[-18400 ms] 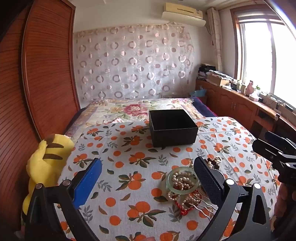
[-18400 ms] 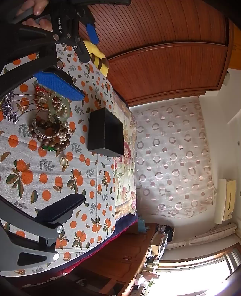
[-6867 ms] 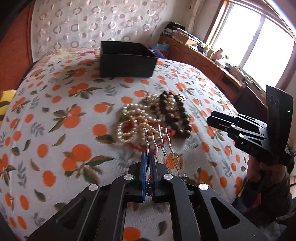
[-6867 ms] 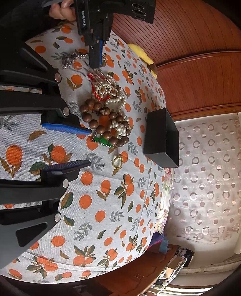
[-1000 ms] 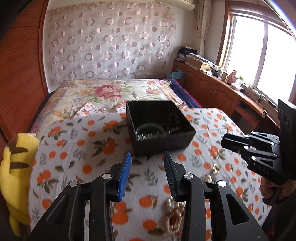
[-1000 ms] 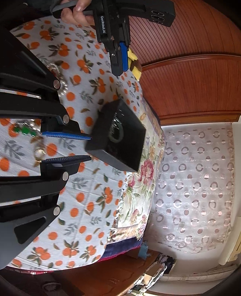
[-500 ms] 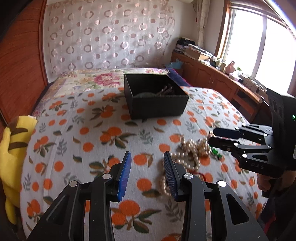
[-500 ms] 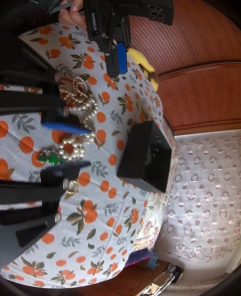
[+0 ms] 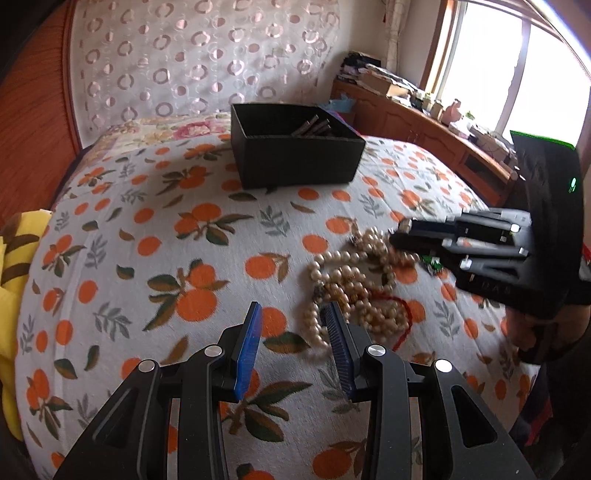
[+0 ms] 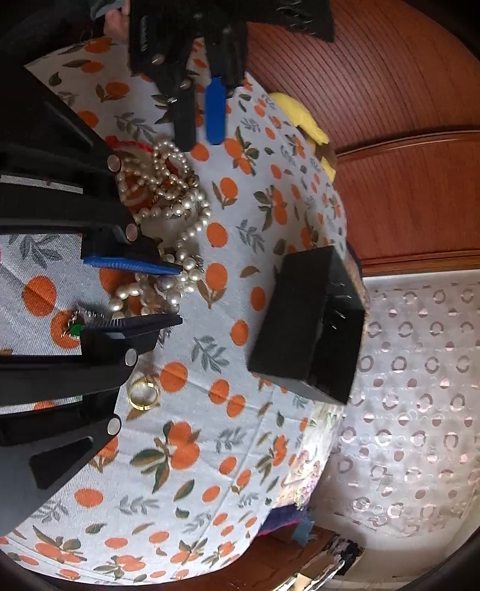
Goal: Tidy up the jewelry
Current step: 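Grasp the pearl necklace with green pendant with the right tool and lift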
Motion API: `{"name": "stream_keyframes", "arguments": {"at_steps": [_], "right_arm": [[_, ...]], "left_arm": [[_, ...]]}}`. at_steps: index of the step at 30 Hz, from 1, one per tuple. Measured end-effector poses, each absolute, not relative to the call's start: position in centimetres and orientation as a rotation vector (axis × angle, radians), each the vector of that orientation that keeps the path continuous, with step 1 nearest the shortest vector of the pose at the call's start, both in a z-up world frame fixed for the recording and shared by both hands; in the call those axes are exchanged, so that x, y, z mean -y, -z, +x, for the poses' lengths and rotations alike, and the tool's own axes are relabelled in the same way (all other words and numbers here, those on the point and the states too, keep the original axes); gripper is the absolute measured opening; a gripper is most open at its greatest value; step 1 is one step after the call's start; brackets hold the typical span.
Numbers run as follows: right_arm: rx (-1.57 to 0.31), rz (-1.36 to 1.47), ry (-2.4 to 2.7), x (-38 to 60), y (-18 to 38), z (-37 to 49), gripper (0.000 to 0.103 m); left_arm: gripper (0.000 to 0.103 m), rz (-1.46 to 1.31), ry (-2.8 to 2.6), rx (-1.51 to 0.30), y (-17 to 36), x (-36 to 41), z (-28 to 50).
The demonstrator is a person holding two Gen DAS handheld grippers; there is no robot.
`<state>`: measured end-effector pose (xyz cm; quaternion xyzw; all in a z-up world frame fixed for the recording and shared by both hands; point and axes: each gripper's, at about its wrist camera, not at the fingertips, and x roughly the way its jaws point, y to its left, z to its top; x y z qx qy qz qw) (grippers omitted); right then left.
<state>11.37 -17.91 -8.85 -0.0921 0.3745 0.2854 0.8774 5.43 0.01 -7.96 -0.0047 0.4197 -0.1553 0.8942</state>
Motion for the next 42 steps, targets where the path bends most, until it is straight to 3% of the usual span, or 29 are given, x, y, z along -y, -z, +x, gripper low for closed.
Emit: {"name": "stream_keyframes", "arguments": {"at_steps": [6, 20, 23, 25, 31, 42], "right_arm": [[-0.710, -0.144, -0.562, 19.7, 6.6, 10.8, 0.023], [-0.602, -0.107, -0.493, 22.9, 2.9, 10.2, 0.023], [-0.609, -0.108, -0.492, 22.8, 3.0, 10.2, 0.022], [-0.611, -0.110, -0.496, 22.7, 3.1, 10.1, 0.023], [-0.602, -0.119, -0.505, 22.3, 2.7, 9.9, 0.023], [-0.535, -0.151, -0.526, 21.2, -0.7, 9.8, 0.022]], "left_arm": [[0.018, 0.019, 0.337, -0.881, 8.5, 0.8, 5.1], [0.017, 0.072, 0.305, -0.875, 8.6, 0.6, 4.5], [0.012, 0.107, 0.295, -0.866, 8.7, 1.0, 4.7], [0.004, 0.122, 0.306, -0.864, 8.7, 1.4, 4.8], [0.003, 0.102, 0.298, -0.827, 7.1, 1.1, 5.1], [0.003, 0.061, 0.300, -0.656, -0.6, 0.3, 5.5]]}}
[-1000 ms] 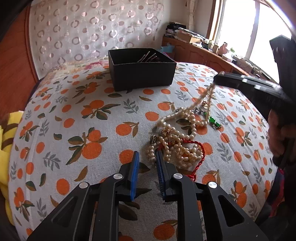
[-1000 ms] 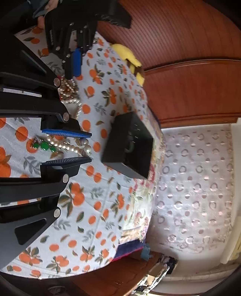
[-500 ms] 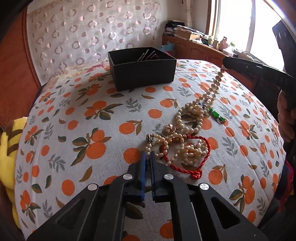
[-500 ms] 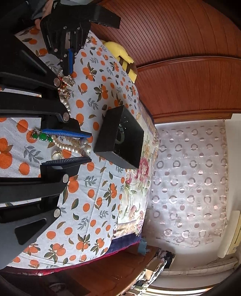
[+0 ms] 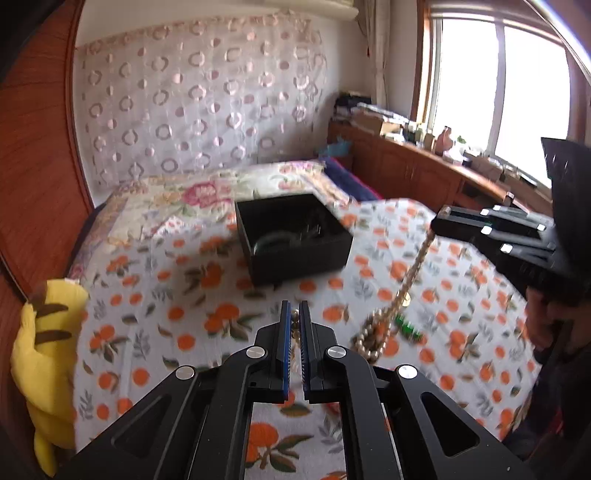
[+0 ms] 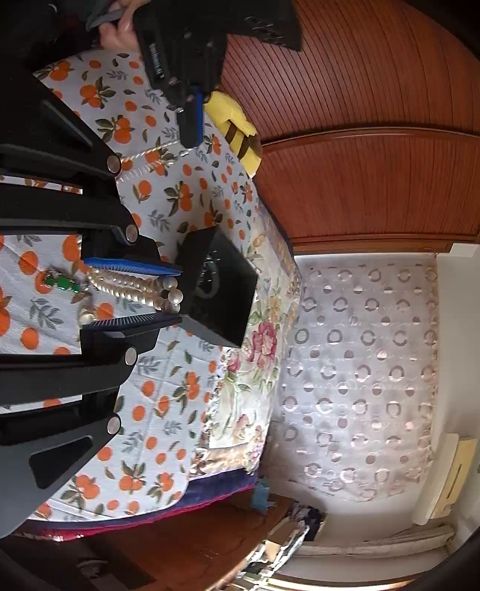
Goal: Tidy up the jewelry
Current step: 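Grasp the pearl necklace with green pendant with the right tool and lift, then carry the pearl necklace into the box with the right tool while the left tool carries the bead necklace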
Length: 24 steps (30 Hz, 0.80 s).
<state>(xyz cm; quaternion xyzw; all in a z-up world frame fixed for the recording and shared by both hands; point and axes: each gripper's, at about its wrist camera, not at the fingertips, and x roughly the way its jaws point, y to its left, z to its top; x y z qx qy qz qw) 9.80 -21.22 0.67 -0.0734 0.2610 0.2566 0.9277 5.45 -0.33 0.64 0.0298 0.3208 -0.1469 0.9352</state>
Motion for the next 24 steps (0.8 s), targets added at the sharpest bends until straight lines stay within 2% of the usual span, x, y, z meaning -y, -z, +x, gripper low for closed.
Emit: {"name": "stream_keyframes", "arguments": {"at_steps": [11, 24], "right_arm": [[-0.458, -0.178, -0.555, 20.1, -4.5, 9.7, 0.022], [-0.430, -0.197, -0.561, 19.8, -6.7, 10.7, 0.022]], "left_arm": [[0.003, 0.065, 0.287, -0.540, -6.2, 0.2, 5.9], [0.003, 0.056, 0.261, -0.503, -9.1, -0.3, 7.4]]}}
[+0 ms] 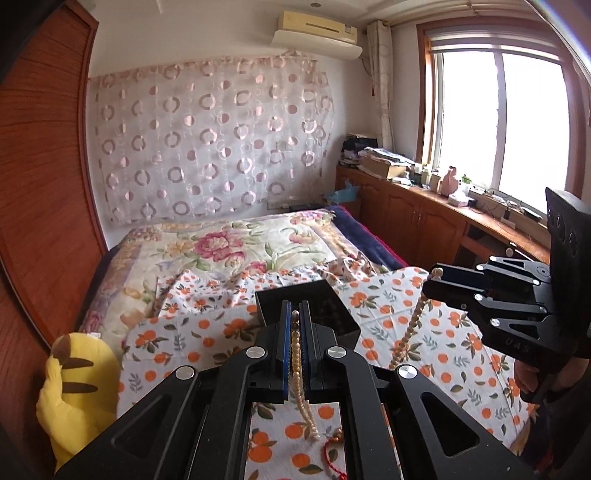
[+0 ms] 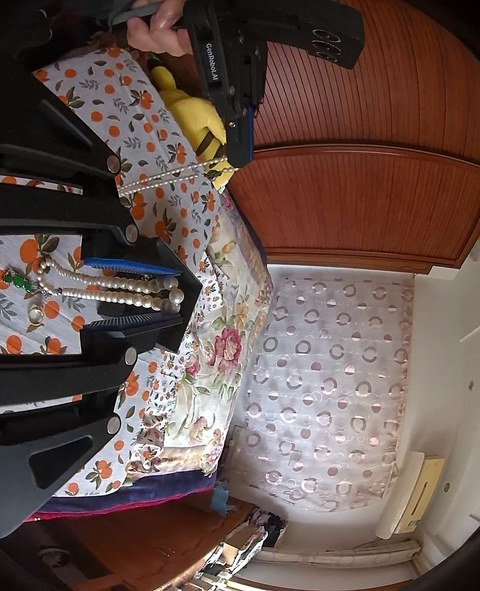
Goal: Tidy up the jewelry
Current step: 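Carry the pearl necklace into the box with the right tool while the left tool carries the bead necklace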
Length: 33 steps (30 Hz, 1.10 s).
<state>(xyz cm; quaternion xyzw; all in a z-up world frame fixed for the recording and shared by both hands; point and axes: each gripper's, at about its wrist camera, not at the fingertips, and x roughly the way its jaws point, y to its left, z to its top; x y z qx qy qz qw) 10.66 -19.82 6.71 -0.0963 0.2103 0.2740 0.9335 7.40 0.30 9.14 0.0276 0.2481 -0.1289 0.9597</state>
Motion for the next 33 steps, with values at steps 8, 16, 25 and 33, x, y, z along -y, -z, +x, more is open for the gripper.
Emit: {"name": "stream_keyframes", "arguments": {"at_steps": [8, 16, 25, 33], "right_arm": [[-0.425, -0.195, -0.557, 20.0, -7.6, 11.5, 0.022], [-0.392, -0.203, -0.547, 20.3, -10.1, 13.6, 0.022], [-0.348, -0.219, -0.530, 20.7, -13.0, 16.5, 0.022], [-0.352, -0.225, -0.540, 20.3, -13.9, 20.0, 0.022]], "left_arm": [[0.004, 0.073, 0.244, -0.475, -10.9, 0.1, 8.0], [0.004, 0.088, 0.239, -0.465, -11.8, 0.0, 10.5], [0.004, 0.074, 0.253, -0.437, -14.1, 0.0, 13.9], [0.004, 0.086, 0.267, -0.429, -15.4, 1.2, 17.4]]}}
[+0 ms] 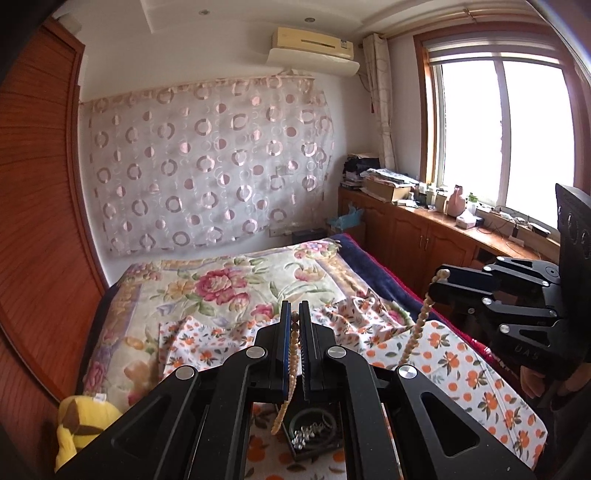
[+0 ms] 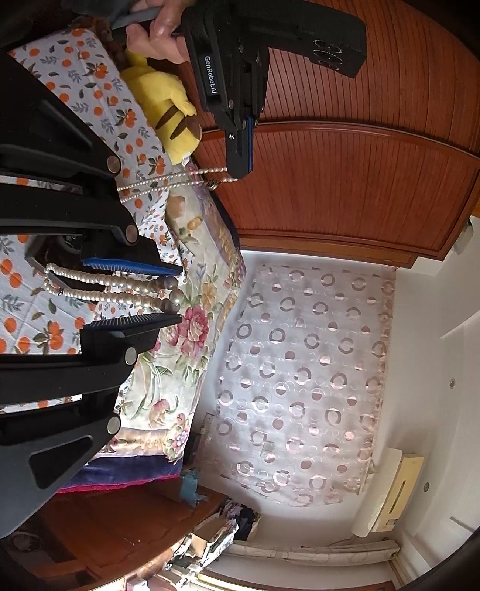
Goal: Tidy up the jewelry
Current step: 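Carry the pearl necklace into the box with the right tool while the left tool carries the bead necklace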
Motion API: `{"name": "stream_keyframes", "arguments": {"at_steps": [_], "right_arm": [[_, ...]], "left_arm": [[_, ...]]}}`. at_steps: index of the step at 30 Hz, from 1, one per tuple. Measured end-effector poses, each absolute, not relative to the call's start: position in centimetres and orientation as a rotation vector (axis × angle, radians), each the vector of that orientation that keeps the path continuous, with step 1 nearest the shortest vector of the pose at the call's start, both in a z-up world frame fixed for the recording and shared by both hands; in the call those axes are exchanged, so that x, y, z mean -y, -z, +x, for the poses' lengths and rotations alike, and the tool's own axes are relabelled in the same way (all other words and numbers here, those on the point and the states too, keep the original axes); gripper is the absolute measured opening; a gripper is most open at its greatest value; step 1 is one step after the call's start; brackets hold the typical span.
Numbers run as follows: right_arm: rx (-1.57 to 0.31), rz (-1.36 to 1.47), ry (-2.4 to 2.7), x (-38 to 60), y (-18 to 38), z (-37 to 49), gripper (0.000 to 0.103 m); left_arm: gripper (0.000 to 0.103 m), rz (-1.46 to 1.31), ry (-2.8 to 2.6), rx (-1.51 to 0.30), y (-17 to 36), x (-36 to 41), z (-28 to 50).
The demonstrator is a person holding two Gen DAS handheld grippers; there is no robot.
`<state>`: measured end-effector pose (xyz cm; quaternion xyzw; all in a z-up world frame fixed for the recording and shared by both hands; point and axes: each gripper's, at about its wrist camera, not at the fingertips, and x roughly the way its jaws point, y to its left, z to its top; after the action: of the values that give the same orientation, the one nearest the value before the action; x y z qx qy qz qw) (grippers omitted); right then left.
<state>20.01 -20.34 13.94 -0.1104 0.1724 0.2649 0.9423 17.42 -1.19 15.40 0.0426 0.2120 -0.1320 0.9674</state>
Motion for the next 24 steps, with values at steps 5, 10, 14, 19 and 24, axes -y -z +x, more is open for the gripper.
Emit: {"name": "stream_keyframes", "arguments": {"at_steps": [5, 10, 14, 19, 24], "right_arm": [[-0.344, -0.221, -0.554, 20.3, -14.2, 21.6, 0.022], [-0.349, -0.219, -0.561, 20.4, -14.2, 22.7, 0.022], [-0.360, -0.224, -0.570, 20.3, -13.8, 23.4, 0.022], [-0.367, -0.215, -0.583, 19.8, -13.2, 23.8, 0.022], [-0.383, -0.203, -0.605, 19.2, -12.6, 24.2, 0.022]], "left_arm": [[0.004, 0.078, 0.272, -0.442, -14.8, 1.5, 19.1], [0.004, 0.065, 0.282, -0.486, -12.9, 1.6, 21.0], [0.004, 0.048, 0.298, -0.524, -11.3, 1.6, 22.3], [0.004, 0.037, 0.321, -0.564, -9.5, 1.9, 23.4], [0.004, 0.042, 0.321, -0.613, -7.4, 1.6, 24.3]]}}
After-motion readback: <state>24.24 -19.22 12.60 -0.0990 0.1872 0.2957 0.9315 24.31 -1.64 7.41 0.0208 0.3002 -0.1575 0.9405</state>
